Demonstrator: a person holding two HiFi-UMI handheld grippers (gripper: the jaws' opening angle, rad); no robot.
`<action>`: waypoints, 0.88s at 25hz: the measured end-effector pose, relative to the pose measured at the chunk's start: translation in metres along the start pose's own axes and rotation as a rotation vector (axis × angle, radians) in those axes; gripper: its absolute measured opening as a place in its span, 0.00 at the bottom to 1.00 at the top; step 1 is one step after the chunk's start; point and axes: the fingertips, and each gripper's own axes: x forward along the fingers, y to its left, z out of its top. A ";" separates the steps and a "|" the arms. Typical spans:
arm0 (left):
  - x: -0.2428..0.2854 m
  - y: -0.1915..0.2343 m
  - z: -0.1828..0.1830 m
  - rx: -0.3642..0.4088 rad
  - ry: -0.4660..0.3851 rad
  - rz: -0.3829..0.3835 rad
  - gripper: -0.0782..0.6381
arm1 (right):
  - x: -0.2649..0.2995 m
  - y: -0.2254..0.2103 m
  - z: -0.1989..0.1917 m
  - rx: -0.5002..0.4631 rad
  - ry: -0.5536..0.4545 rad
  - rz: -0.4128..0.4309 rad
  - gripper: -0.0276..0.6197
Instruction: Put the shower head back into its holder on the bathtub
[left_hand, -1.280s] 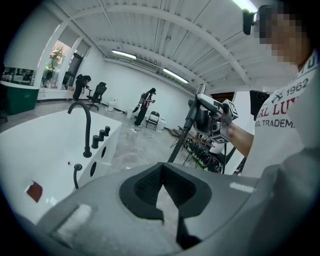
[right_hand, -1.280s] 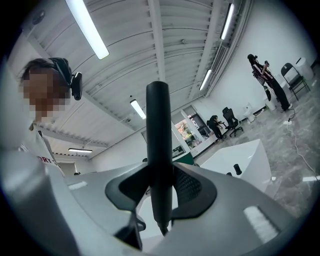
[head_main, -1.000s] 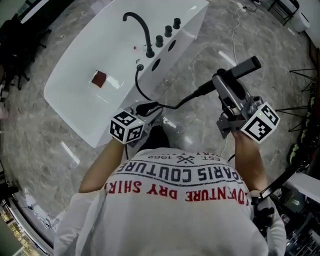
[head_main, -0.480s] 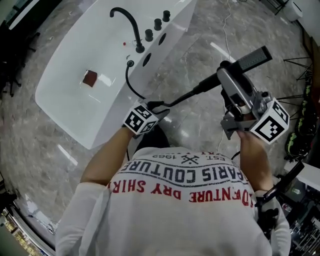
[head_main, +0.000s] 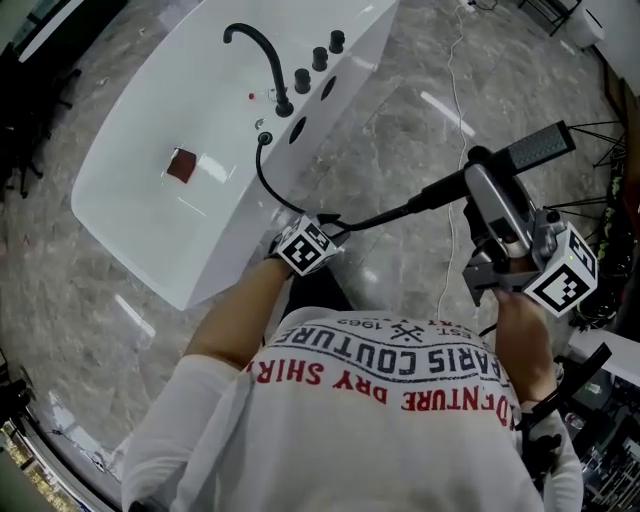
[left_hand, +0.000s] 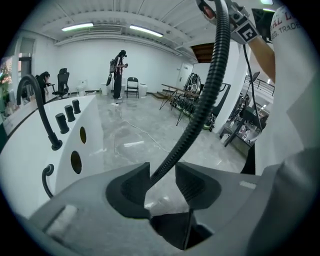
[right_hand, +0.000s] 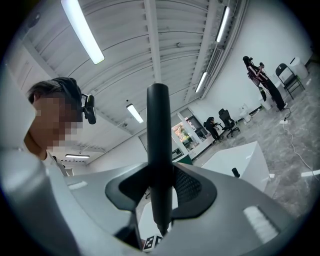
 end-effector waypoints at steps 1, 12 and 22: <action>0.002 0.006 -0.004 0.011 0.006 0.021 0.34 | 0.001 0.000 0.000 0.004 -0.002 0.000 0.25; 0.024 0.022 -0.019 0.033 0.040 0.031 0.25 | -0.008 -0.012 0.001 0.012 0.000 -0.053 0.25; 0.005 0.015 -0.034 -0.018 0.034 0.039 0.20 | -0.018 -0.027 -0.008 0.037 -0.020 -0.104 0.25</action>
